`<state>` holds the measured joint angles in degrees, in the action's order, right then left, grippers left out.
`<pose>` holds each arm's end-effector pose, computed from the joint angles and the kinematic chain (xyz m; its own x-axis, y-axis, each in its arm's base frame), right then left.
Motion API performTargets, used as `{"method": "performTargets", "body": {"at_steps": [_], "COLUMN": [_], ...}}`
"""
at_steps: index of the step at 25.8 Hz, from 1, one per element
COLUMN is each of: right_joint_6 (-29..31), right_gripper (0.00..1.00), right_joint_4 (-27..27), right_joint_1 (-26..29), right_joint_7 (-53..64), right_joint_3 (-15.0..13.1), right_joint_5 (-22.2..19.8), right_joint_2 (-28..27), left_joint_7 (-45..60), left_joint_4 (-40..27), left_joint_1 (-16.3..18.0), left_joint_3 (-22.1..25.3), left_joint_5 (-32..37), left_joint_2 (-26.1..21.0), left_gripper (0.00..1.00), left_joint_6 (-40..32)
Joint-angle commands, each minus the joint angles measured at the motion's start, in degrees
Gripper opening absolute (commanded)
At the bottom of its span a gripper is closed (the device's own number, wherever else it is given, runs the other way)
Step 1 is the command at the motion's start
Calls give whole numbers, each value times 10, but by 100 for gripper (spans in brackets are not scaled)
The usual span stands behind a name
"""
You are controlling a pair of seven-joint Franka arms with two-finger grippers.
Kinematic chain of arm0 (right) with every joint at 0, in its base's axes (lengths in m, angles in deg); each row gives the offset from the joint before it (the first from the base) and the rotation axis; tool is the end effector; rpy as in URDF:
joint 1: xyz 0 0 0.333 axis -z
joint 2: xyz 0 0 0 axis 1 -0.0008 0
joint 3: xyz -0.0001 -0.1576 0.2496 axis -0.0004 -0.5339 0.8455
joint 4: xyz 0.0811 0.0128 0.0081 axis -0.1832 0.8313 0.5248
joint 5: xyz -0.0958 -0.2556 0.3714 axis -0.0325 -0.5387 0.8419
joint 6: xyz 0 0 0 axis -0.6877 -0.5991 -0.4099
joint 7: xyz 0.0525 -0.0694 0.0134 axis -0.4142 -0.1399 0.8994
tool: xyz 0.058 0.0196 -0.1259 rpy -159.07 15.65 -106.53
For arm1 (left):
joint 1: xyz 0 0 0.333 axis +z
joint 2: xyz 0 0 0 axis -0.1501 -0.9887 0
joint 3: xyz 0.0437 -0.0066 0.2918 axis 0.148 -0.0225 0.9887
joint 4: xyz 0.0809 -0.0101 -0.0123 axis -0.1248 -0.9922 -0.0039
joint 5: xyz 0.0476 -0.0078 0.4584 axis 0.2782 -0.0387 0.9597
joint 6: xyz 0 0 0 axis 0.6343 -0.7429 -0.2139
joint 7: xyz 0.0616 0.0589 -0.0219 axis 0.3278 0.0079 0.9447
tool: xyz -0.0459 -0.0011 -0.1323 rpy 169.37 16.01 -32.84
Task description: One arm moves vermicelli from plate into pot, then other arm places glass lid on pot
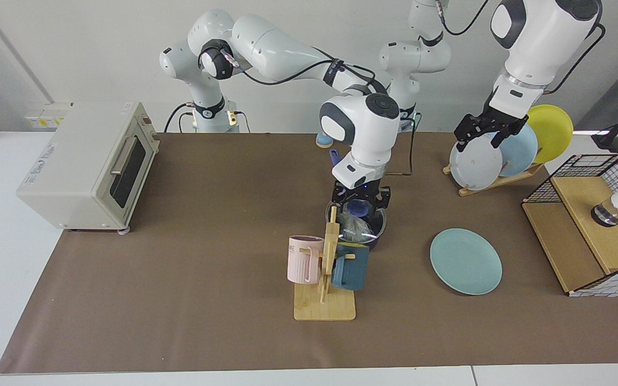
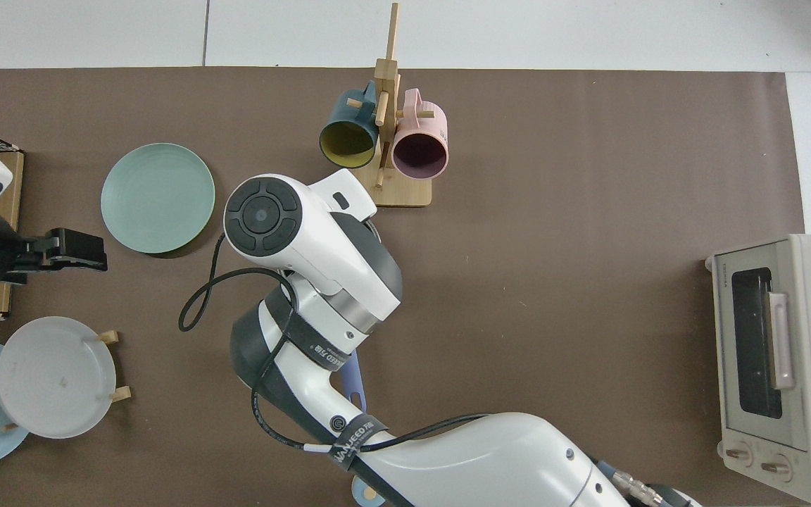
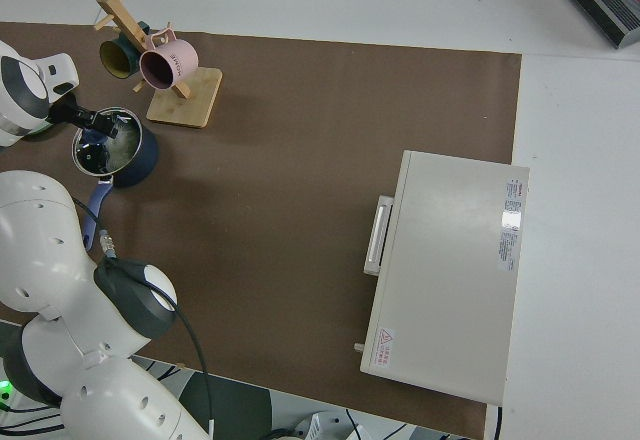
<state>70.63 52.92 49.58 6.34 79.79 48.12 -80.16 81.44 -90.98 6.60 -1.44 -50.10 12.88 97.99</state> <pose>0.6397 0.5330 0.3477 0.9769 -0.1782 0.1178 -0.1802 -0.9836 0.0066 0.6053 -0.0240 0.5401 0.9943 0.1063 -0.0104 0.1065 -0.9941 0.0216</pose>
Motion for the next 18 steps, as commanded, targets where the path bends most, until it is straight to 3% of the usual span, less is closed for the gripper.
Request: {"method": "performTargets", "body": {"at_steps": [1,4,11,14,18], "right_joint_6": [-13,-24,-85,-118,-135], "right_gripper": [100,100,100,100,100], "right_joint_4": [-11,-10,2,69,198], "right_joint_1": [2,6,23,76,107], "right_joint_7": [17,16,18,64,153], "right_joint_3": [-1,-4,-6,2,-4], "right_joint_5": [-6,-4,7,13,1], "right_joint_2": [4,24,126,206,310], "left_joint_7": [-3,-3,-3,-3,-3], "left_joint_4": [-6,-6,-5,-6,-6], "left_joint_1": [-4,-4,-4,-4,-4], "left_joint_3": [3,3,3,3,3], "left_joint_5": [-2,-2,-2,-2,-2], "left_joint_2": [10,10,10,10,10], "left_gripper": [100,100,100,100,100], "left_joint_6": [-5,-5,-5,-5,-5]}}
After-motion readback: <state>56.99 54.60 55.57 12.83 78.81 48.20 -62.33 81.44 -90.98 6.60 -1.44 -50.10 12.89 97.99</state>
